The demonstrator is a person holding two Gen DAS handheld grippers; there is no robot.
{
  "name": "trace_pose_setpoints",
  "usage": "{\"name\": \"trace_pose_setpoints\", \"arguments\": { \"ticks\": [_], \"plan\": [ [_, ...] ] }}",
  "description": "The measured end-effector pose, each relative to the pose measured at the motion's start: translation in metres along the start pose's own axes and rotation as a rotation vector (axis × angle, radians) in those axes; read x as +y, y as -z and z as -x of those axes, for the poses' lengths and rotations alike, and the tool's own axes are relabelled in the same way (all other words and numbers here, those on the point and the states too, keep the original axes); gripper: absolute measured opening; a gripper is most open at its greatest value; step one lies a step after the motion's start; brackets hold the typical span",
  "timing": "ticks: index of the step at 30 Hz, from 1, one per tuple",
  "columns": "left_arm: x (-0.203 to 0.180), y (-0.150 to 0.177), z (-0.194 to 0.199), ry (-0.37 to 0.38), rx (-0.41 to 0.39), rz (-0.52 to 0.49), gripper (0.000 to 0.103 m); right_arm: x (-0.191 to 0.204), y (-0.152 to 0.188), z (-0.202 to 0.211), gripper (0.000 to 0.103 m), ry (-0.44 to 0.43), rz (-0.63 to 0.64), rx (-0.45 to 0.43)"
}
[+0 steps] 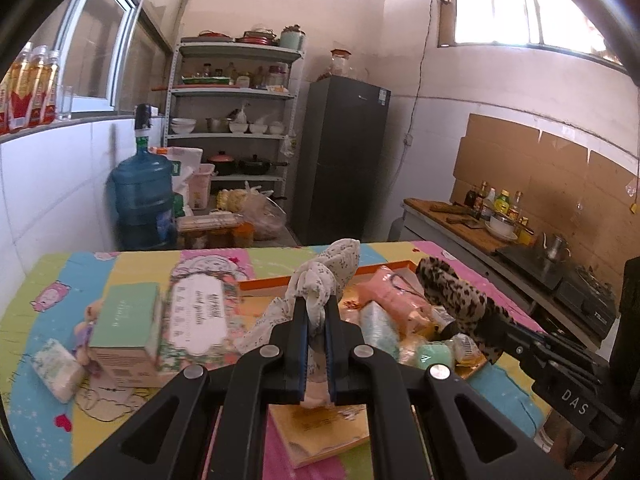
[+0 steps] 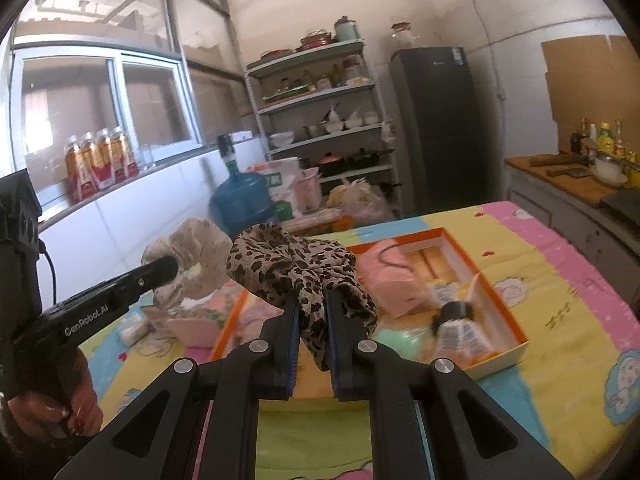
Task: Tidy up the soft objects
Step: 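Carry the white cloth with the left gripper while the right gripper carries the leopard cloth to the box lid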
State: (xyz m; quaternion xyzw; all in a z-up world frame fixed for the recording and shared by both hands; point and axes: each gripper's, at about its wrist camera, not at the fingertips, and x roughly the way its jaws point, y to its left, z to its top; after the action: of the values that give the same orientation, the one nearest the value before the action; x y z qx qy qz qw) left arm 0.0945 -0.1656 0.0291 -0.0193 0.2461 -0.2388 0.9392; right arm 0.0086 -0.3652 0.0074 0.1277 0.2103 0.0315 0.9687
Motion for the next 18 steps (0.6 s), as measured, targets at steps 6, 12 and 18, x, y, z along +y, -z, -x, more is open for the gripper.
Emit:
{"name": "trace_pose_setpoints", "arguments": {
  "ticks": [6,12,18],
  "plan": [
    [-0.019,0.002,-0.022,0.014,0.032,-0.019,0.007,-0.024,-0.001,-0.003,0.013,0.026,-0.029,-0.012],
    [-0.035,0.009,-0.045,0.024,0.065,-0.031,0.007,-0.042,-0.005,-0.009,0.013,0.058,-0.046,-0.021],
    [-0.047,0.013,-0.066,0.025,0.097,-0.040,0.007,-0.054,-0.005,-0.022,0.013,0.084,-0.051,-0.005]
  ]
}}
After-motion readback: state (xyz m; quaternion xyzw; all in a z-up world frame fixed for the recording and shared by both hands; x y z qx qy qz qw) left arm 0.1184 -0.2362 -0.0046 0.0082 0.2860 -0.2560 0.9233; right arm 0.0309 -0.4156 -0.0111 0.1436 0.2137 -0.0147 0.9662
